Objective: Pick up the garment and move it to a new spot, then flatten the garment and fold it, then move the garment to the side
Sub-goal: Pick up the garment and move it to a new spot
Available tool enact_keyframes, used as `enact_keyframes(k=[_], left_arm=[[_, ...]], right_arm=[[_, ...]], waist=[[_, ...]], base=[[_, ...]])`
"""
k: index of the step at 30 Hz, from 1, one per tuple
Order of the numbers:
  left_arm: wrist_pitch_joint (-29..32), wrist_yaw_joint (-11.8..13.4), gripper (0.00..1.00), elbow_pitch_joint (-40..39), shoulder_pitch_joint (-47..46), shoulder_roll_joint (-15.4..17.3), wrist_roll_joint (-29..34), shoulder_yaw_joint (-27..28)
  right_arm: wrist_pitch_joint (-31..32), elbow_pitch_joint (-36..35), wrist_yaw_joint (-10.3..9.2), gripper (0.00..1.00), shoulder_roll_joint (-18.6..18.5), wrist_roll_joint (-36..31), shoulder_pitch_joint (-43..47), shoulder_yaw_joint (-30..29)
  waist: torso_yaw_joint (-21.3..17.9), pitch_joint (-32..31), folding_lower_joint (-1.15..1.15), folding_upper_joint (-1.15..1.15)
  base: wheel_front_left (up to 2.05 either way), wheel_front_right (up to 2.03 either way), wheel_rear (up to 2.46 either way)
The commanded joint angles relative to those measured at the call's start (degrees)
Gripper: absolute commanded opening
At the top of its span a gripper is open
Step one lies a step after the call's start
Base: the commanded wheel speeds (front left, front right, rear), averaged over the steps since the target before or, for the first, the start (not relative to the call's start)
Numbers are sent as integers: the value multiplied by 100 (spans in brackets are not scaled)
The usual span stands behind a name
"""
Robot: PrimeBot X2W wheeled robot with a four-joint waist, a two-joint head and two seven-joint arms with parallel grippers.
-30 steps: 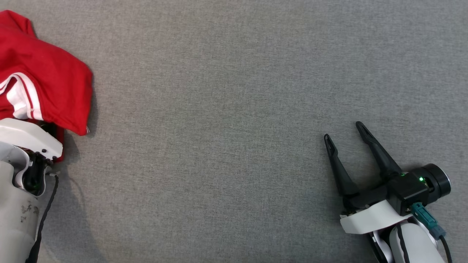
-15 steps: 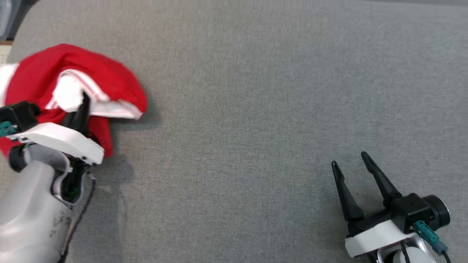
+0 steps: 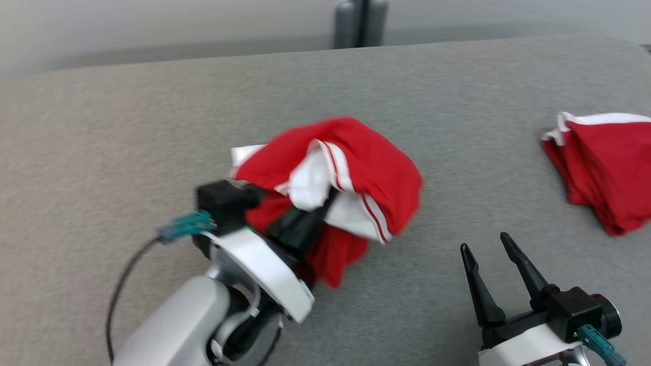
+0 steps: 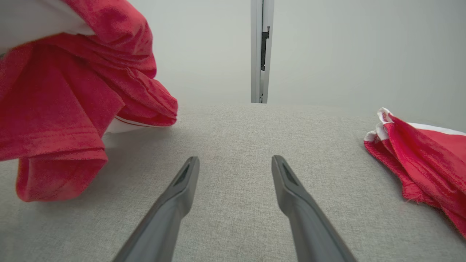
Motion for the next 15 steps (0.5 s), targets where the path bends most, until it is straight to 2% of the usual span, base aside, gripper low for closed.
enact_keyframes(k=[1,5,7,10,11,12,13,15], left_arm=[[149,134,0,-138,96,-15,167,-179],[460,256,0,128,235,-188,368,-688],[509,237,0,507,311,-346,297,-820],[285,320,0,1275,276,-419,544,-933],[211,312,16,1498,336,-493,529,-935],[118,292,69,1658,364,-572,536,-941],[13,288,100,1789,373,-623,541,-917],[-363,315,100,2003,415,-626,623,-839]], right_arm=[[-7,-40,-2,100,-41,50,87,-3],[-7,-57,-2,100,-42,138,128,52],[-7,-69,-2,100,-41,192,188,13],[-7,-58,-2,100,-38,265,278,-7],[-7,-57,-2,100,-40,287,308,-36],[-7,-52,-2,100,-40,293,344,-75],[-7,-59,-2,100,-40,295,371,-112],[-7,-67,-2,100,-39,243,448,-229]], waist=[[-563,-112,0,0],[-1110,-23,0,0],[-1306,18,0,0],[-1522,69,0,0],[-1562,72,0,0],[-1577,67,0,0],[-1578,60,0,0],[-1495,-24,0,0]], base=[[0,0,0],[0,0,0],[0,0,0],[0,0,0],[0,0,0],[0,0,0],[0,0,0],[0,0,0]])
